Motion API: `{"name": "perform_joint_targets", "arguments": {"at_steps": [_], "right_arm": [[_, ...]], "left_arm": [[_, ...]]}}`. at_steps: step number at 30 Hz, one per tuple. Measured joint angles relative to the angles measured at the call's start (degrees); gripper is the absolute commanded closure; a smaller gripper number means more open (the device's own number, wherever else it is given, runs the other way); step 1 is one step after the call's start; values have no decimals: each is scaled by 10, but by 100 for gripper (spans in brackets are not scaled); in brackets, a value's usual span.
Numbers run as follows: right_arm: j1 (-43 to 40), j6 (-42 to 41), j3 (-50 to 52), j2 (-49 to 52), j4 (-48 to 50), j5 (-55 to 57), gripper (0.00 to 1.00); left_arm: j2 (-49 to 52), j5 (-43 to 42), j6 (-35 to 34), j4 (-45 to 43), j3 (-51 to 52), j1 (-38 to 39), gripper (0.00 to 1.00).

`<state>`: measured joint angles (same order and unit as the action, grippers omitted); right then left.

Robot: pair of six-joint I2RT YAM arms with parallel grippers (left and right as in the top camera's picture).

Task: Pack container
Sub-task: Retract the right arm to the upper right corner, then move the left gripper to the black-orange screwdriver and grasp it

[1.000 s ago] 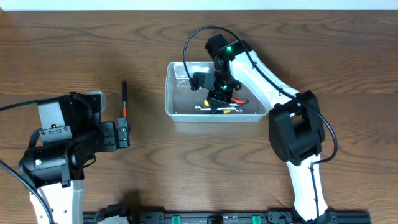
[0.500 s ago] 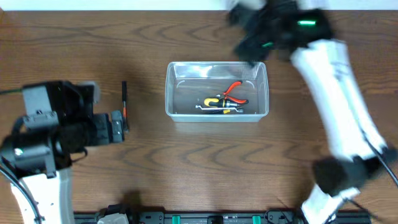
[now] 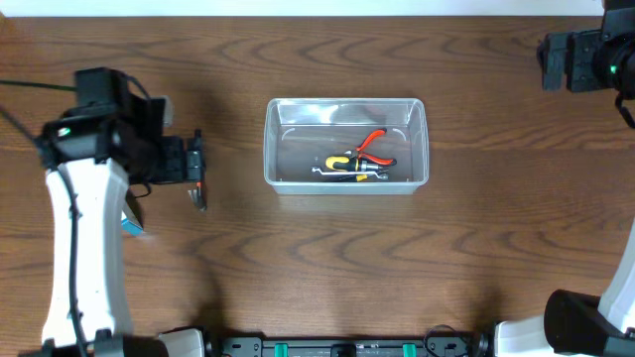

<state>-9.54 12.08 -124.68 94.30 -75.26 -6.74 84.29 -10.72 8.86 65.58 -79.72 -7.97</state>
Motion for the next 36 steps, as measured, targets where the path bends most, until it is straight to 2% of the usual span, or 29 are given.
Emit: {"name": "perform_joint_targets", "arguments": {"at_steps": [8, 20, 36], "right_arm": [[0, -10, 0, 1, 0, -14, 1], [0, -12, 0, 1, -14, -16, 1], [0, -12, 0, 1, -28, 2, 1]], "left_arm": [[50, 40, 0, -64, 71, 48, 2], [101, 63, 0, -173, 159, 51, 2], [205, 64, -3, -223, 174, 29, 2]]}}
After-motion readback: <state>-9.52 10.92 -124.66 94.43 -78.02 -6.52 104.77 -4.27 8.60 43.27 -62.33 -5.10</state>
